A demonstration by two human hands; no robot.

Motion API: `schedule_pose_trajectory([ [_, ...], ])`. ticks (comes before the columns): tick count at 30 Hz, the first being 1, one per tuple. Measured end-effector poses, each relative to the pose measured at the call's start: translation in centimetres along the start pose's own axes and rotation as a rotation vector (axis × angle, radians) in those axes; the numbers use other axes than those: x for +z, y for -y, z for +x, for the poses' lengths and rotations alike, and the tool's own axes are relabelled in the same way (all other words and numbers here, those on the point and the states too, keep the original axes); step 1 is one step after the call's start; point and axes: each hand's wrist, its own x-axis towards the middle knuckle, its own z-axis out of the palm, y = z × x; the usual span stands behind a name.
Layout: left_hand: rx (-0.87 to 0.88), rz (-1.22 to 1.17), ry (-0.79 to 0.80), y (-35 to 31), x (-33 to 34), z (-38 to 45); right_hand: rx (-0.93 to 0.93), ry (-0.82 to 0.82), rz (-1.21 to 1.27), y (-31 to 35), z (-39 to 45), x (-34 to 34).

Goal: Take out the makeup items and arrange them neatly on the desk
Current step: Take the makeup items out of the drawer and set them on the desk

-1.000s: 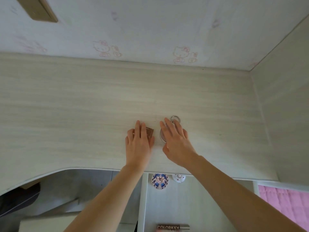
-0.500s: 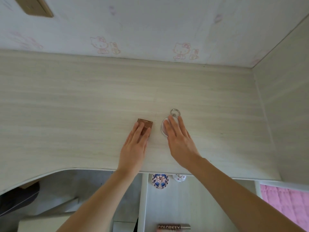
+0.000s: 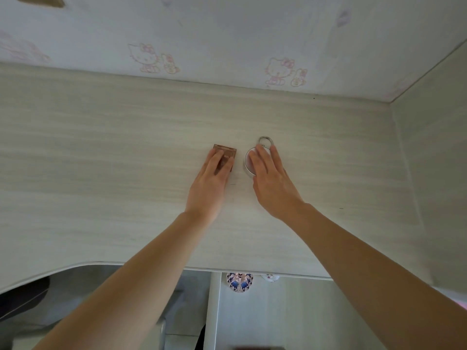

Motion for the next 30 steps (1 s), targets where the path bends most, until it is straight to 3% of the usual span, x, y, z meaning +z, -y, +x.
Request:
schedule_pose_trajectory([
  [8,0.005,0.060,-0.012,-0.6,-0.5,0.7,0.011,-0.007,0.054,-0.4,1.0,-0.4],
  [14,-0.021,0.123,-0.001,-1.0,-1.5,-1.3,0.019,-0.107,0.185,0.0,-2.3,-1.4],
  [30,0.034,-0.014,-0.113,-8.4,-1.6,-18.2,-0.025,-0.177,0.427,3.8,-20.4,1.5],
])
